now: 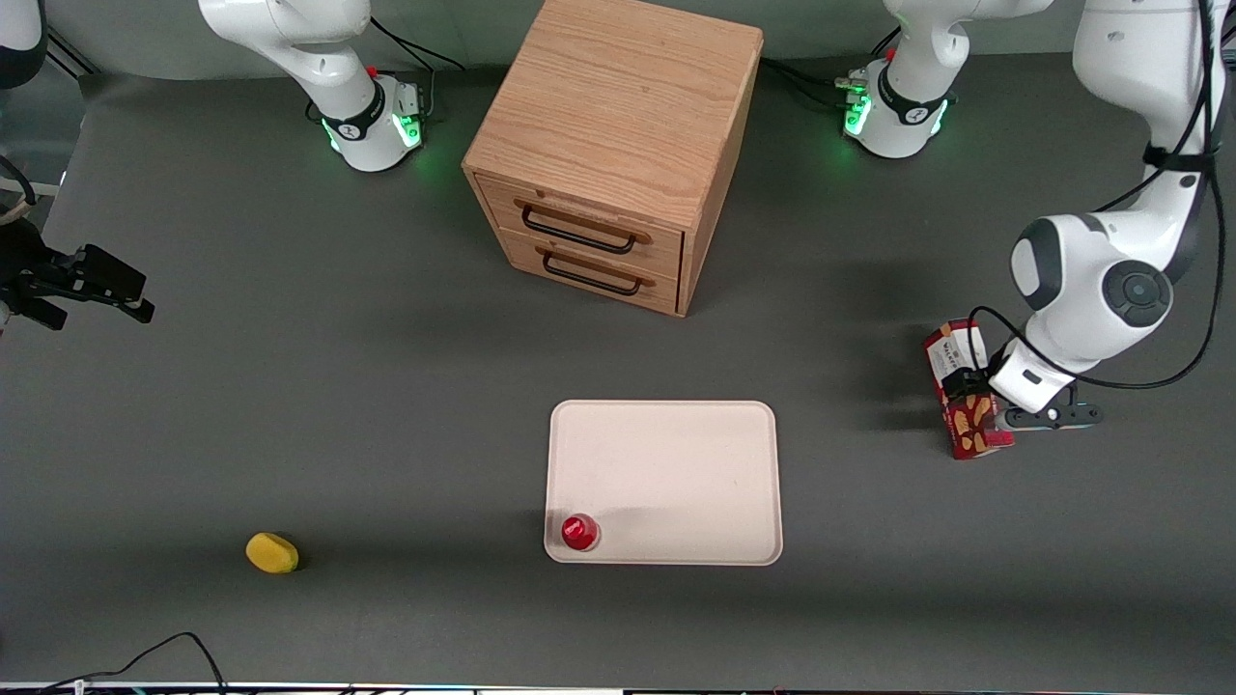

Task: Place red cookie box on tray
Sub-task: 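Lower the open left gripper around the red cookie box, then close the left gripper on the cookie box and lift it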

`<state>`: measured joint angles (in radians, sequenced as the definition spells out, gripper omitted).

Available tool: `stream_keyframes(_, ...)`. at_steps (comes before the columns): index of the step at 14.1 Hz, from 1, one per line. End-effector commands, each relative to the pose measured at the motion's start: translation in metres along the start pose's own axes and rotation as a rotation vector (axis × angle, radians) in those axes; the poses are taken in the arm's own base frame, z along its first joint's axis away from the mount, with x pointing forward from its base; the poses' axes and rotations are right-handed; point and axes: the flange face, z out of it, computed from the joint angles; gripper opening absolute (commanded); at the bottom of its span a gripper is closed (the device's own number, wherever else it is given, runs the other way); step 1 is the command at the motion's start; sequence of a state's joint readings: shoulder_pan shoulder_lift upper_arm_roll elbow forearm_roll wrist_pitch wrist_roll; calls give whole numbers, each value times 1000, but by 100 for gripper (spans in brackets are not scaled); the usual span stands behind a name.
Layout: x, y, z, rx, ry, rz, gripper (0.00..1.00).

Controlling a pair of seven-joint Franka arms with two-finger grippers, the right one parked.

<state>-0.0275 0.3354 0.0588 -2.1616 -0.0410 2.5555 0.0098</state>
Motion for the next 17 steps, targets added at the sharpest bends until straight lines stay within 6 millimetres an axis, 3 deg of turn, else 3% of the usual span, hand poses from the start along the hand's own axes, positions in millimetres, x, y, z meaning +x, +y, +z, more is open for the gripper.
stream_keyframes(1, -2, -4, 13, -40, 10, 10, 44)
stream_keyframes(2, -2, -5, 13, -49, 11, 17, 8)
stream_keyframes(3, -2, -5, 12, -50, 10, 25, 0)
stream_keyframes(7, -1, -4, 4, -53, 10, 30, 0)
stream_keyframes(9, 2, -1, -13, -64, -12, 23, 0)
stream_keyframes(10, 6, 4, -34, -73, -27, 19, 0)
stream_keyframes(12, 16, 19, -95, -92, -84, -30, 0)
stream_keyframes(17, 44, 77, -239, -77, -217, -111, 0)
